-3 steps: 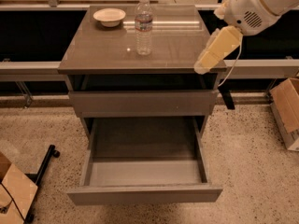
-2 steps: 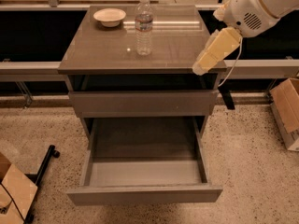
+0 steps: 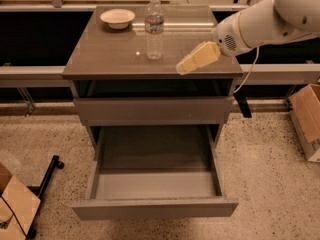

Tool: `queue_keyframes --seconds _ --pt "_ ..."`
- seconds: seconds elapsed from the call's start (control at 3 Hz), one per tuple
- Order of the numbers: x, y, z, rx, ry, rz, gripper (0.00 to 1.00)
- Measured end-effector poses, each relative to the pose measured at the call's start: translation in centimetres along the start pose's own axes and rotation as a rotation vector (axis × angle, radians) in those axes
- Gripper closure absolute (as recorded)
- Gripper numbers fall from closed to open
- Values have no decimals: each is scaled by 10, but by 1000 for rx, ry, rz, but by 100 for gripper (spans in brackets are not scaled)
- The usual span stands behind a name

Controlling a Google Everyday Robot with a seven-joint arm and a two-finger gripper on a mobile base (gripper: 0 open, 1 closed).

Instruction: Place water bottle into middle drawer

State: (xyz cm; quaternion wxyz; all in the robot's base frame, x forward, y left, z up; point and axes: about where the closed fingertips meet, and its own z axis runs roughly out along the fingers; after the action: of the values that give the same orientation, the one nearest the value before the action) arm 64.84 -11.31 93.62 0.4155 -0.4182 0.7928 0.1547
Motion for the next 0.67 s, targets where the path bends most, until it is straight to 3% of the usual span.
queue_keyframes --seconds 0.33,0.67 --pt "-13 -33 52 27 -94 47 0" --pt "-34 -72 114 56 -174 50 0"
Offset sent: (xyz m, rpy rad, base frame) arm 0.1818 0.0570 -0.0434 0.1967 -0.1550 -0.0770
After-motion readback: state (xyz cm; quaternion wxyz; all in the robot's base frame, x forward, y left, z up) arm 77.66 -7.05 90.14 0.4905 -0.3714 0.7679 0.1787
